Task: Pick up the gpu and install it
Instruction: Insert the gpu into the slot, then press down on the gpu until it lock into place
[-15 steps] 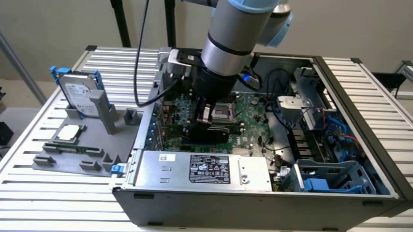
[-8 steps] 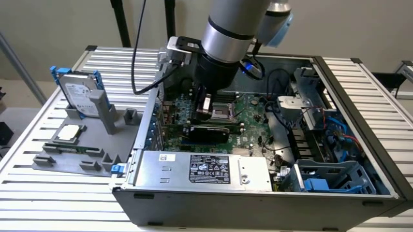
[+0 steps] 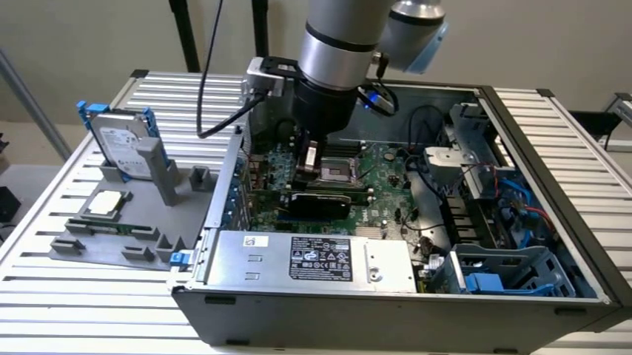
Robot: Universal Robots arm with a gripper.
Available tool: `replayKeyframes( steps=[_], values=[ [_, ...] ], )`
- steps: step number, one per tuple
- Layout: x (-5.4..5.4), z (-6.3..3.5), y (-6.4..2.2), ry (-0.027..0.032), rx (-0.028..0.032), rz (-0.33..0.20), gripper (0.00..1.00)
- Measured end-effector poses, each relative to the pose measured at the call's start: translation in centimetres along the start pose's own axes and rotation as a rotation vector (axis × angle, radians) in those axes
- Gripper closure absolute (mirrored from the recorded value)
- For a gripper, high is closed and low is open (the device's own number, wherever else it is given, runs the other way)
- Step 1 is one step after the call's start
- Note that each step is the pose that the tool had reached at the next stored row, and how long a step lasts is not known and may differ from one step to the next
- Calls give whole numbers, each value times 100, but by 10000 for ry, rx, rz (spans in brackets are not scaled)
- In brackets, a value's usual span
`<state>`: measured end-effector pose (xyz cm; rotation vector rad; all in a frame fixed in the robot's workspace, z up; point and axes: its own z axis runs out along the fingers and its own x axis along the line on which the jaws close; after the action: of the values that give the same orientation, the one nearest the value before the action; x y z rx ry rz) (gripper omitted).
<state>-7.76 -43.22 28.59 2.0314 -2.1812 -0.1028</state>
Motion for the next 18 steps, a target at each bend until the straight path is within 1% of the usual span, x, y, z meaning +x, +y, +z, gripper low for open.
replayKeyframes(
  steps=[1, 2, 4, 5, 6, 7, 8, 10, 14, 18],
  values=[
    [-2, 5, 20, 22, 136, 13, 89],
    [-4, 12, 35, 29, 285, 24, 89],
    [-5, 23, 58, 32, 551, 44, 89],
    [-5, 29, 70, 32, 663, 52, 89],
    [-7, 37, 82, 30, 757, 59, 89],
    [-10, 44, 94, 25, 832, 63, 89],
    [-15, 50, 104, 21, 889, 66, 89],
    [-29, 61, 119, 15, 981, 73, 89],
    [-60, 89, 131, 3, 1114, 81, 89],
    [-75, 132, 145, -5, 1226, 88, 89]
  ],
)
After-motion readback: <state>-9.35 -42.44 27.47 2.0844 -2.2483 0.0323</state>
